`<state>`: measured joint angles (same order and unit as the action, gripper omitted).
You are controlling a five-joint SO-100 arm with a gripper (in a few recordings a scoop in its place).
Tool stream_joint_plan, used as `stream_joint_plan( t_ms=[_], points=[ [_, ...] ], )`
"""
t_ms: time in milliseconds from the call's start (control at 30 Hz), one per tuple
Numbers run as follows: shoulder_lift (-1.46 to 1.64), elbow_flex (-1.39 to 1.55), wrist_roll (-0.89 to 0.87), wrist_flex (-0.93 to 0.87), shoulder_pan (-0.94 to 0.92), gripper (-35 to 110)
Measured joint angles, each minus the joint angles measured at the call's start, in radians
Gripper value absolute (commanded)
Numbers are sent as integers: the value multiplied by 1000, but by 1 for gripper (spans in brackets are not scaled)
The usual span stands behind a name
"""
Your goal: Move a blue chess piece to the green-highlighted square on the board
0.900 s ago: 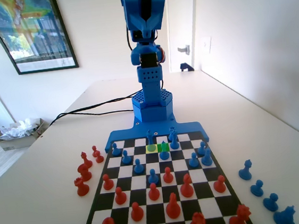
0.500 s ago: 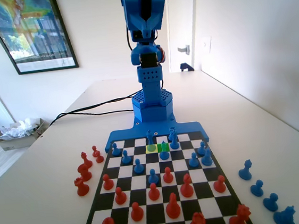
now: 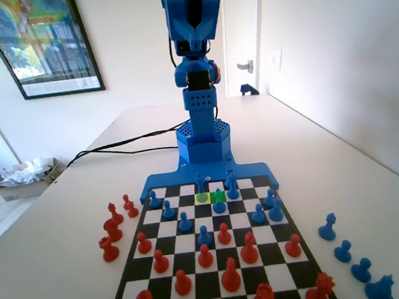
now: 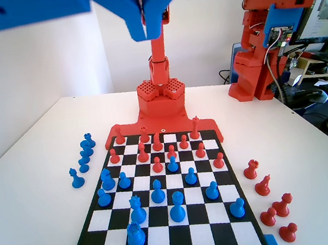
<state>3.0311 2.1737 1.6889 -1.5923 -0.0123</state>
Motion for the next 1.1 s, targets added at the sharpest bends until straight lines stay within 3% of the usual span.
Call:
stream_joint_plan(
  t_ms=[767, 1100],
  points=[
    [0, 0, 2, 0, 6, 1],
    [-17, -14, 112, -3, 25, 1]
  ],
)
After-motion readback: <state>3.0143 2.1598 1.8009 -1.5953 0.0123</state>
